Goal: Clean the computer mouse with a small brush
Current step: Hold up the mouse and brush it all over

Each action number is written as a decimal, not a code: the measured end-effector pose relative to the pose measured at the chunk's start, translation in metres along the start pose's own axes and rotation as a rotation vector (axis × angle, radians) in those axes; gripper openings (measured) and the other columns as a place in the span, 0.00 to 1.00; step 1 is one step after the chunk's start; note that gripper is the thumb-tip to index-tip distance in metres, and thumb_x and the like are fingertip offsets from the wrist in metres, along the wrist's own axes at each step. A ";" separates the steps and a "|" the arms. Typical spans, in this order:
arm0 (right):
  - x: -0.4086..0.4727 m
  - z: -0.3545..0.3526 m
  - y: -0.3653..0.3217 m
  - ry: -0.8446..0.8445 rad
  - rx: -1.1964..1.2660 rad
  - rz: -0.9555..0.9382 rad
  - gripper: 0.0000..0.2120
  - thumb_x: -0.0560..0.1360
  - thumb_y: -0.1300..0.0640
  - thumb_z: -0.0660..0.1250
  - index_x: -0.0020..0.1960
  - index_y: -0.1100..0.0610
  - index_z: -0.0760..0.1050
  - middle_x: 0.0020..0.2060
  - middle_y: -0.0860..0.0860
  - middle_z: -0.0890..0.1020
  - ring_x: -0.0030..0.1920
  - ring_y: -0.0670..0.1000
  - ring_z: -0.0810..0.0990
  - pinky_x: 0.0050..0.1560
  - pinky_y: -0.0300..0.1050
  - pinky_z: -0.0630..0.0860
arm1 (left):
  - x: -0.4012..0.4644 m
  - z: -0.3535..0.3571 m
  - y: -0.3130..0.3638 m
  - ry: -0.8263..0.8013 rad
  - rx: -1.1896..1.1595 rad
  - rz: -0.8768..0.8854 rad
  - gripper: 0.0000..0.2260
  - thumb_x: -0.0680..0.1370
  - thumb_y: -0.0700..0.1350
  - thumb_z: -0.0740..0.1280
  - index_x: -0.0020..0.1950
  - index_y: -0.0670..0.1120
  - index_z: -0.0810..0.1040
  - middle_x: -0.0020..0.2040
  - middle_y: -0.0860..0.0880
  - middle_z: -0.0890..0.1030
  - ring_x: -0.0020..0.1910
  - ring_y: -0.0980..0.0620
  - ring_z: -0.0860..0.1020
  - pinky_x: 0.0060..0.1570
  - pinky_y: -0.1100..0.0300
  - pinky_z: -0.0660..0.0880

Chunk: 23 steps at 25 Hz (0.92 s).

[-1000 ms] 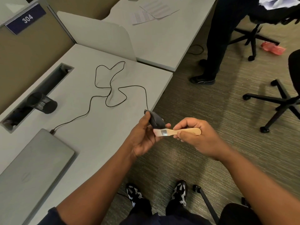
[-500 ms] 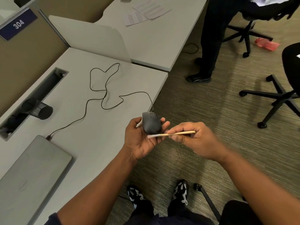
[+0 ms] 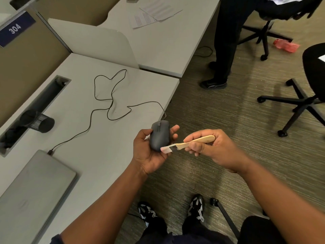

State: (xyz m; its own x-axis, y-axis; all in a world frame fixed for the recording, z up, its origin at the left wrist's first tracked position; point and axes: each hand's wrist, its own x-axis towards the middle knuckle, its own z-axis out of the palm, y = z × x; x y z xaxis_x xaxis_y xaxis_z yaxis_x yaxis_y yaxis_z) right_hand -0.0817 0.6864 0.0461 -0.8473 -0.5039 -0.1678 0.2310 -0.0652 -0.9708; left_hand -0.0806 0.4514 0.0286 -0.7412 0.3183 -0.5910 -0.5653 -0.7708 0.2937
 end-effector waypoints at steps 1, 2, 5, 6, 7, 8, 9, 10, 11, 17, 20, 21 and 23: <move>0.002 -0.001 0.001 0.003 -0.001 0.004 0.11 0.75 0.57 0.72 0.55 0.59 0.85 0.46 0.62 0.87 0.45 0.55 0.84 0.45 0.44 0.82 | 0.000 0.001 -0.001 0.011 0.008 -0.007 0.30 0.75 0.51 0.64 0.76 0.40 0.70 0.67 0.38 0.79 0.53 0.44 0.81 0.53 0.53 0.78; 0.004 -0.002 0.002 0.017 0.008 0.010 0.11 0.74 0.57 0.72 0.55 0.60 0.85 0.46 0.62 0.88 0.45 0.54 0.85 0.45 0.44 0.82 | 0.000 0.001 -0.001 0.033 -0.001 -0.013 0.30 0.74 0.50 0.65 0.74 0.40 0.71 0.64 0.38 0.80 0.51 0.44 0.81 0.50 0.54 0.79; 0.008 -0.006 0.001 0.109 0.081 0.022 0.11 0.73 0.58 0.72 0.54 0.59 0.84 0.44 0.59 0.88 0.43 0.51 0.85 0.43 0.41 0.82 | 0.001 -0.001 -0.001 0.121 -0.027 0.021 0.26 0.72 0.47 0.68 0.69 0.40 0.74 0.53 0.37 0.81 0.46 0.42 0.81 0.44 0.52 0.80; 0.009 -0.007 0.001 0.164 0.109 0.016 0.11 0.73 0.58 0.72 0.54 0.59 0.84 0.44 0.58 0.88 0.43 0.51 0.85 0.42 0.41 0.81 | 0.000 -0.001 -0.001 0.144 -0.012 0.031 0.25 0.72 0.46 0.69 0.67 0.40 0.74 0.52 0.37 0.82 0.46 0.42 0.82 0.43 0.52 0.81; 0.011 -0.007 0.001 0.228 0.131 0.002 0.12 0.73 0.57 0.72 0.55 0.59 0.84 0.44 0.58 0.88 0.43 0.51 0.84 0.43 0.42 0.81 | 0.000 -0.001 -0.001 0.160 0.005 0.033 0.24 0.72 0.45 0.68 0.67 0.40 0.75 0.51 0.37 0.82 0.45 0.41 0.83 0.43 0.52 0.81; 0.013 -0.007 0.002 0.290 0.143 -0.021 0.12 0.74 0.57 0.72 0.56 0.58 0.84 0.45 0.57 0.88 0.45 0.52 0.84 0.44 0.43 0.81 | -0.001 -0.001 -0.001 0.168 0.021 0.032 0.23 0.72 0.45 0.68 0.67 0.40 0.76 0.52 0.37 0.83 0.46 0.40 0.83 0.42 0.51 0.82; 0.014 -0.007 0.002 0.335 0.129 -0.049 0.12 0.74 0.56 0.72 0.56 0.56 0.84 0.46 0.57 0.88 0.46 0.53 0.84 0.45 0.44 0.82 | -0.001 -0.002 -0.001 0.175 0.034 0.029 0.23 0.72 0.44 0.69 0.67 0.40 0.76 0.53 0.37 0.83 0.47 0.40 0.84 0.42 0.51 0.82; 0.015 -0.006 0.002 0.359 0.075 -0.074 0.11 0.75 0.56 0.72 0.57 0.54 0.84 0.47 0.57 0.88 0.47 0.56 0.84 0.46 0.47 0.82 | -0.001 -0.003 -0.001 0.176 0.041 0.023 0.24 0.72 0.44 0.70 0.67 0.41 0.76 0.54 0.37 0.82 0.49 0.39 0.83 0.43 0.51 0.83; 0.016 -0.005 0.002 0.363 -0.018 -0.094 0.10 0.76 0.55 0.72 0.57 0.52 0.85 0.47 0.57 0.88 0.46 0.60 0.84 0.45 0.51 0.82 | -0.001 -0.003 -0.001 0.171 0.043 0.016 0.23 0.72 0.45 0.70 0.67 0.41 0.76 0.55 0.37 0.82 0.50 0.39 0.82 0.43 0.51 0.82; 0.010 0.004 0.003 0.184 -0.324 -0.169 0.08 0.79 0.59 0.72 0.56 0.51 0.86 0.42 0.45 0.85 0.38 0.45 0.80 0.39 0.39 0.74 | 0.004 0.001 -0.003 0.195 0.025 0.030 0.21 0.75 0.55 0.70 0.62 0.41 0.80 0.52 0.38 0.82 0.47 0.44 0.80 0.41 0.53 0.81; 0.004 0.003 -0.002 -0.005 -0.299 -0.094 0.06 0.79 0.56 0.73 0.54 0.52 0.86 0.38 0.57 0.83 0.34 0.59 0.74 0.36 0.53 0.72 | 0.006 -0.005 -0.001 0.195 -0.035 0.011 0.24 0.76 0.54 0.70 0.68 0.41 0.78 0.55 0.38 0.83 0.51 0.43 0.80 0.56 0.50 0.77; 0.003 0.001 -0.004 -0.041 -0.260 -0.088 0.06 0.78 0.52 0.73 0.54 0.51 0.86 0.37 0.60 0.83 0.34 0.62 0.73 0.35 0.56 0.71 | 0.006 -0.006 -0.001 0.191 -0.060 -0.001 0.25 0.77 0.53 0.70 0.69 0.40 0.77 0.56 0.38 0.83 0.52 0.43 0.80 0.61 0.50 0.75; 0.004 0.002 -0.007 0.023 -0.173 -0.120 0.11 0.77 0.45 0.73 0.54 0.49 0.86 0.40 0.64 0.84 0.36 0.70 0.76 0.36 0.65 0.74 | 0.007 -0.008 -0.001 0.173 -0.060 -0.010 0.24 0.77 0.53 0.69 0.67 0.39 0.78 0.55 0.38 0.83 0.53 0.42 0.81 0.61 0.48 0.75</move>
State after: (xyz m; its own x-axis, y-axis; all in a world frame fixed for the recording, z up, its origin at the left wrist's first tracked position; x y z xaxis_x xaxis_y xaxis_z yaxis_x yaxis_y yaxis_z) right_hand -0.0855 0.6834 0.0523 -0.8751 -0.4811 -0.0515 0.0442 0.0265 -0.9987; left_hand -0.0823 0.4498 0.0184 -0.6594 0.2298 -0.7158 -0.5453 -0.8017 0.2449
